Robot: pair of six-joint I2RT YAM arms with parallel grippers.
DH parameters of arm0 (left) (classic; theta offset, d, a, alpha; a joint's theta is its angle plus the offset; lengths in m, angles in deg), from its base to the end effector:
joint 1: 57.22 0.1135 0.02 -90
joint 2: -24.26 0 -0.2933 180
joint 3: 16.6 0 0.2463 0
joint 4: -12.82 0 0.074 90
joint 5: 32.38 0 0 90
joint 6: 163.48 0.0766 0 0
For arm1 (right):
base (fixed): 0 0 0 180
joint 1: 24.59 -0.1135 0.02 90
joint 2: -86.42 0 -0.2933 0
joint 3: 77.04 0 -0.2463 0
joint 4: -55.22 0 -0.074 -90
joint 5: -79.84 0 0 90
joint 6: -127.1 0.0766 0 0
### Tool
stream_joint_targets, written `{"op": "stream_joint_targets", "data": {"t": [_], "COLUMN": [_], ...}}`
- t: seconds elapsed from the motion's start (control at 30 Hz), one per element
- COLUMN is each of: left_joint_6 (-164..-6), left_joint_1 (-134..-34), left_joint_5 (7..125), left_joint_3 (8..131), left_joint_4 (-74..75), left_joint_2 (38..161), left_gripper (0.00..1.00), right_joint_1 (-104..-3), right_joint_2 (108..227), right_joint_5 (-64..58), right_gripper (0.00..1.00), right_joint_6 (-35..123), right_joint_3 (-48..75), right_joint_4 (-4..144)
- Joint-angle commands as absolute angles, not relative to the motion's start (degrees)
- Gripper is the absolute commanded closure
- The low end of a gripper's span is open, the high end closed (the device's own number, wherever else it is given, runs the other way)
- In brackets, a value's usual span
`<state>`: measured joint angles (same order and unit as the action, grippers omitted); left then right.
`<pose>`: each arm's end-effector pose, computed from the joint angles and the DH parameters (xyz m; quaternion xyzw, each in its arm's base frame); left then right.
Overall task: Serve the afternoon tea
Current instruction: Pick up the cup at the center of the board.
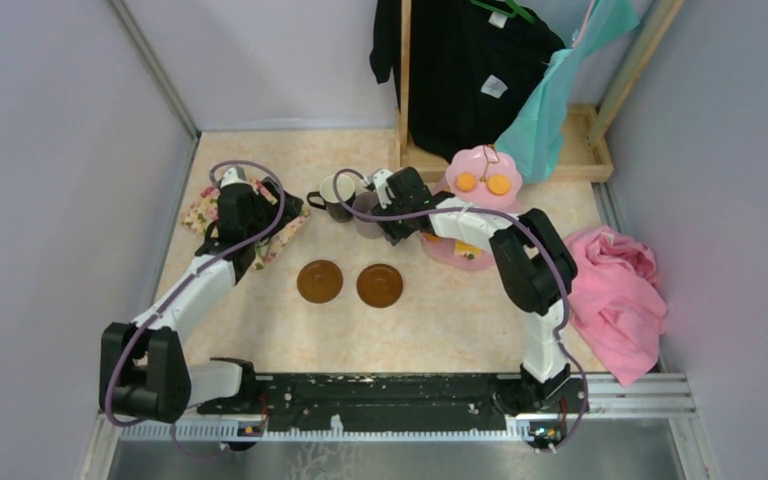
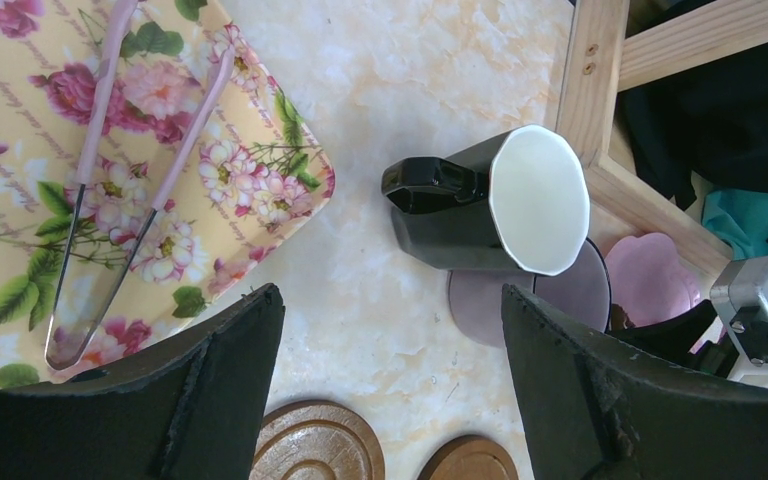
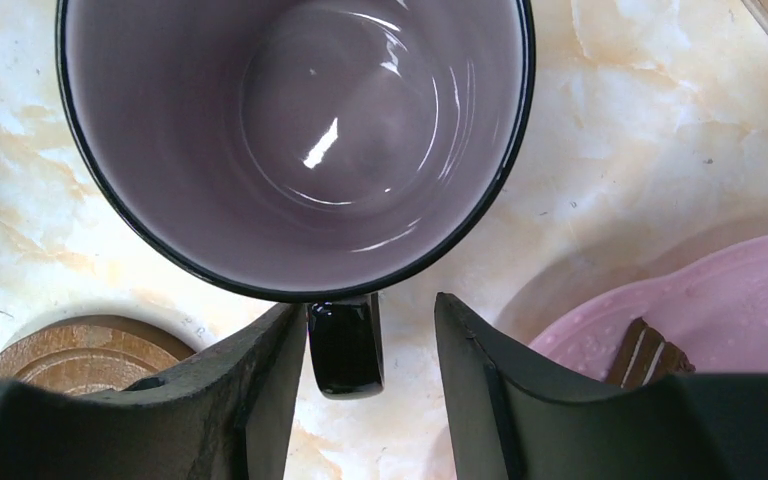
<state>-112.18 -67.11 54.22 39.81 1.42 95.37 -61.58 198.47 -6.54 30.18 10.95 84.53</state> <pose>0.2947 -0.0468 0.2623 -0.2262 0.8176 -0.1947 0.4925 0.3641 0.2803 0.1868 -0.3606 0.8652 0.1187 0.3276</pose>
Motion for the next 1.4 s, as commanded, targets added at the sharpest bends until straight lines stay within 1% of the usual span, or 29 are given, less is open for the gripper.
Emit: {"op": "stream_joint_targets", "data": {"t": [0.0, 0.4, 0.57, 0.73, 0.83, 0.9, 1.03, 1.37], "left_joint_6": [-111.71, -111.89, -112.21, -112.33, -112.61, -112.72, -112.84, -113.43], "left_joint_1": [-67.24, -67.24, -67.24, -67.24, -67.24, -67.24, -67.24, -67.24], "left_joint_5": [54.21, 54.29, 54.45, 54.76, 55.01, 55.12, 55.25, 55.38], "left_joint_3": [40.87, 40.74, 40.6, 40.46, 40.35, 40.29, 40.21, 39.3], "left_joint_4": [3.99, 4.09, 4.27, 4.51, 4.65, 4.85, 4.95, 5.42], "left_joint_2": [95.89, 96.29, 96.37, 96.47, 96.67, 96.74, 96.66, 96.14], "left_gripper": [0.15, 0.15, 0.15, 0.15, 0.15, 0.15, 0.15, 0.15], "right_joint_1": [-61.17, -61.15, -61.15, -61.15, -61.15, -61.16, -61.19, -61.31], "right_joint_2": [198.28, 198.78, 198.82, 199.57, 199.84, 200.04, 199.85, 196.48], "right_joint_5": [-4.87, -4.61, -3.83, -3.83, -3.49, -3.33, -3.14, -3.55], "right_gripper": [0.5, 0.54, 0.61, 0.65, 0.7, 0.76, 0.82, 0.89], "right_joint_6": [28.89, 28.66, 29.3, 29.66, 29.82, 29.97, 30.14, 31.68], "right_joint_3": [7.7, 7.06, 6.89, 6.9, 7.05, 7.03, 7.35, 9.73], "right_joint_4": [81.23, 80.67, 80.19, 80.32, 80.05, 80.02, 79.77, 78.61]}}
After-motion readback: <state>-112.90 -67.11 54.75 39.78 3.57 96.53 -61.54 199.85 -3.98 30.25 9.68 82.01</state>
